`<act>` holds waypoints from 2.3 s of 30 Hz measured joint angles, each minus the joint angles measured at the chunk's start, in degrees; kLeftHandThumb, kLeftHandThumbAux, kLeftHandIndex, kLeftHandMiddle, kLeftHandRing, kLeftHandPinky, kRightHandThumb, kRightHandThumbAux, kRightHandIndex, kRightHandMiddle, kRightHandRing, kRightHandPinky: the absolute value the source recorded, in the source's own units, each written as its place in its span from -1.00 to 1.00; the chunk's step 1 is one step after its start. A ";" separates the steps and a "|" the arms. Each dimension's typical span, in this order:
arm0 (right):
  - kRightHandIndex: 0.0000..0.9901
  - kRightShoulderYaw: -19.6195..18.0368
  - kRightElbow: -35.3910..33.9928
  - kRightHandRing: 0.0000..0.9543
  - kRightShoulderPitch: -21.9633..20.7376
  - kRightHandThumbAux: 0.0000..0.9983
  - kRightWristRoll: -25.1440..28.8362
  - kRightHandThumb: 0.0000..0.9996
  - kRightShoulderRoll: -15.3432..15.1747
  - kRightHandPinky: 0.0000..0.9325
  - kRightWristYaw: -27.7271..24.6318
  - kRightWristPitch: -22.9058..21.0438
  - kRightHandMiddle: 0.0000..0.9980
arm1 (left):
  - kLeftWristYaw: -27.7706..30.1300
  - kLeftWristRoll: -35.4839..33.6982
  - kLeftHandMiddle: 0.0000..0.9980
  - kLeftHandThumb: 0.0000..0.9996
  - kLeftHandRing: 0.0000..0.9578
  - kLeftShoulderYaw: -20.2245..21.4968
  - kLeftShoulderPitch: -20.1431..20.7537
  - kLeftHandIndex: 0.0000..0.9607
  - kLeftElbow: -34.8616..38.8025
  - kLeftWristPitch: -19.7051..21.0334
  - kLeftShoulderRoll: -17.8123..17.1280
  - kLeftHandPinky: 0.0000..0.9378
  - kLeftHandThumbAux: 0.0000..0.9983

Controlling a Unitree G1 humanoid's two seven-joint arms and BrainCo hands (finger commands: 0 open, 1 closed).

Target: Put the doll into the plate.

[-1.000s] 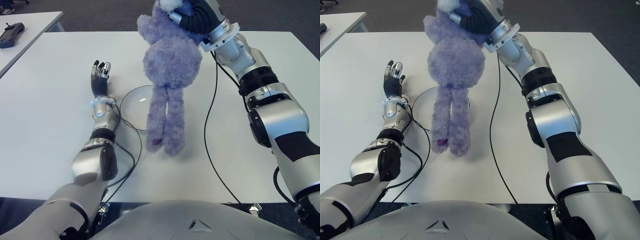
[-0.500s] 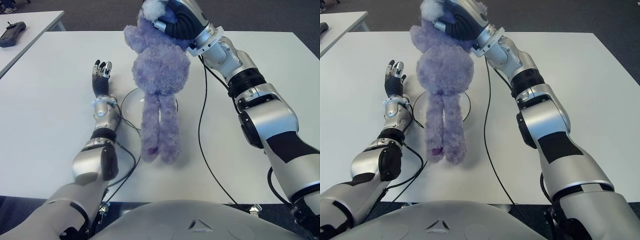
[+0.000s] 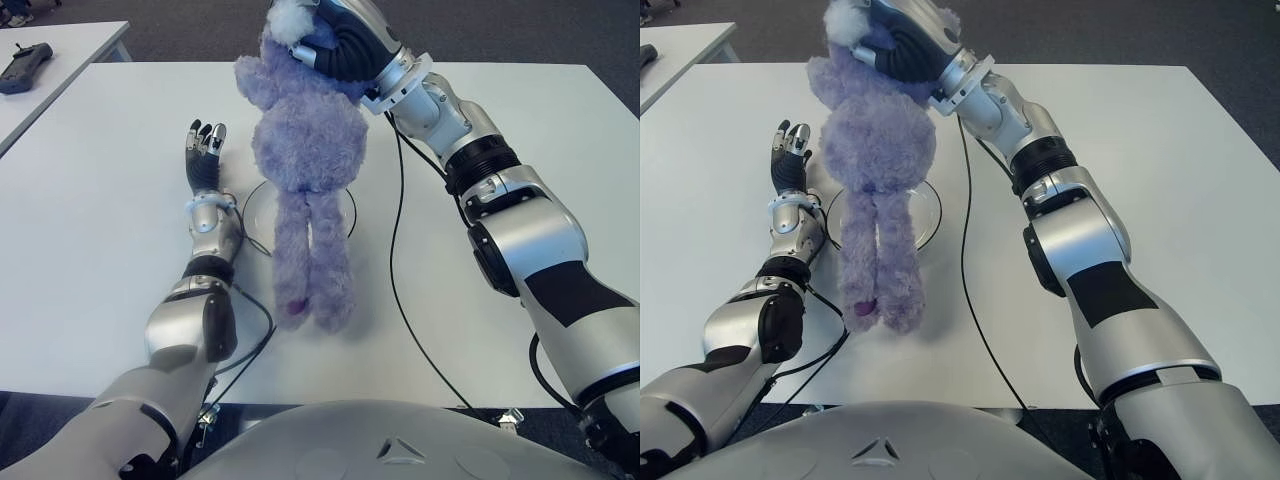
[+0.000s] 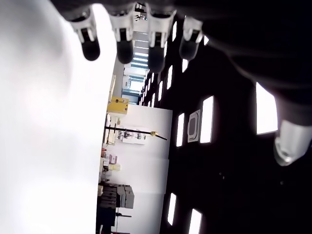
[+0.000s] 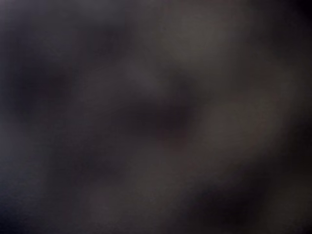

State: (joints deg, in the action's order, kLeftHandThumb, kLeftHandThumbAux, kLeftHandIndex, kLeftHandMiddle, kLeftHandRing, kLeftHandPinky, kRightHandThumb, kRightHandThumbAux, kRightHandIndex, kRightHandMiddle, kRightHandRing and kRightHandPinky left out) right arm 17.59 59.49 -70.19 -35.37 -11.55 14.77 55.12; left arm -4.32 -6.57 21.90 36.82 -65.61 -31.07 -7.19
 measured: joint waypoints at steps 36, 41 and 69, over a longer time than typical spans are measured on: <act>-0.11 0.05 3.76 0.69 7.35 0.43 6.45 0.41 6.55 0.68 -9.56 0.21 0.63 | -0.67 1.16 -0.76 -1.00 -0.85 -0.77 0.00 -0.95 0.01 -0.17 0.21 -1.00 -0.01; -0.11 0.08 4.12 0.66 9.35 0.44 6.44 0.40 6.94 0.64 -9.96 0.21 0.61 | -0.68 1.21 -0.75 -1.00 -0.85 -0.78 0.00 -0.94 0.01 -0.19 0.22 -1.00 0.00; -0.11 2.30 10.35 0.73 12.72 0.44 4.83 0.41 8.32 0.77 -3.79 -1.53 0.70 | -1.12 1.24 -0.74 -1.00 -0.84 -0.84 0.00 -0.94 0.02 -0.25 0.29 -1.00 0.02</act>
State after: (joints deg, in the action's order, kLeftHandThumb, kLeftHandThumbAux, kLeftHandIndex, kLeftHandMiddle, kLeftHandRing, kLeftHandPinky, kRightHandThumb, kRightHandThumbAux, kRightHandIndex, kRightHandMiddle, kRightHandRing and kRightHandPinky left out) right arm 19.89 69.85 -57.47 -30.54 -3.23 10.98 53.60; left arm -5.44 -5.33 21.06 36.82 -65.59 -31.32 -6.89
